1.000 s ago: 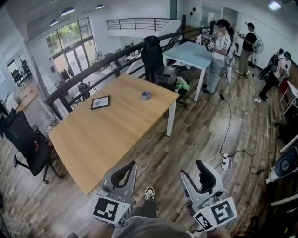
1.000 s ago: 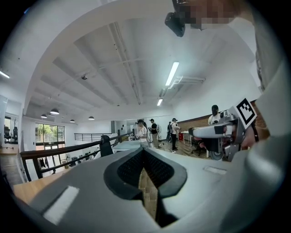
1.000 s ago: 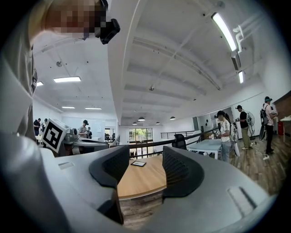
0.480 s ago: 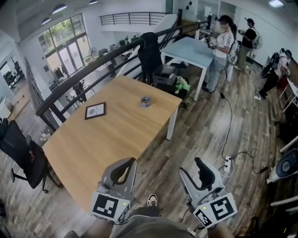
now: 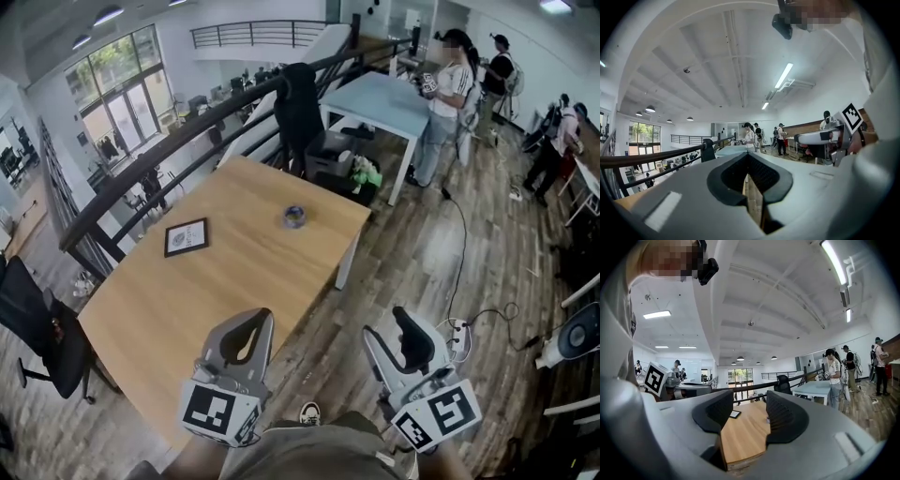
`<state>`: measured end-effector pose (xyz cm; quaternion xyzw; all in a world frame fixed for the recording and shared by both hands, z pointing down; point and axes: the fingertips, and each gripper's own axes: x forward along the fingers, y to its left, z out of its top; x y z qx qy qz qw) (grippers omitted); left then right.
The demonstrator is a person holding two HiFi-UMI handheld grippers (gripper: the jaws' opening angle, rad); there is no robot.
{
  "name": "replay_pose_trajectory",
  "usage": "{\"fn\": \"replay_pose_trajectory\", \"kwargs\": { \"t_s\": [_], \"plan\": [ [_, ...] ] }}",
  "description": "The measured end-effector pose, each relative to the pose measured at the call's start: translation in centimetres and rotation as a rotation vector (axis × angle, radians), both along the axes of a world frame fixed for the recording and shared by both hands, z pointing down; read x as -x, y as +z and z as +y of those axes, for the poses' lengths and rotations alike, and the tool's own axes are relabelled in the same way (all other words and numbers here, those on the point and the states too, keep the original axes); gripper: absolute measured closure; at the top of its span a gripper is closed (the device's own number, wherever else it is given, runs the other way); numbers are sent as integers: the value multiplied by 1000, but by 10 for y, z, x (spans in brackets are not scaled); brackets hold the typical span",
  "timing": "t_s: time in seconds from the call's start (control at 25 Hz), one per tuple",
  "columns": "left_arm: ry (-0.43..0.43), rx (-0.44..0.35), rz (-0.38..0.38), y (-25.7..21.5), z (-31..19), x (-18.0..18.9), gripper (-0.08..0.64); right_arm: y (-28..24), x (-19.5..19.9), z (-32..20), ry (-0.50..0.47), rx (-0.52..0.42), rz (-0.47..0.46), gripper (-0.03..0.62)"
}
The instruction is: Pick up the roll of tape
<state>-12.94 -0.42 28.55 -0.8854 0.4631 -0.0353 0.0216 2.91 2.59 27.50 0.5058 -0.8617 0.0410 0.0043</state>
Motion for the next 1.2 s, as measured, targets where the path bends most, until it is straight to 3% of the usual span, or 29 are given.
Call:
{"fn": "replay_pose_trajectory", "kwargs": {
  "t_s": [0.56, 0.88, 1.2],
  "plan": [
    [-29, 15, 0, 38, -70, -4, 558, 39, -11, -77, -12, 15, 24, 381],
    [-87, 54, -26, 51, -144, -29, 558, 55, -34, -164, -84, 61, 27, 382],
    [-199, 92, -57, 47, -228, -57, 558, 58, -61, -267, -205, 101, 28, 382]
  ]
}}
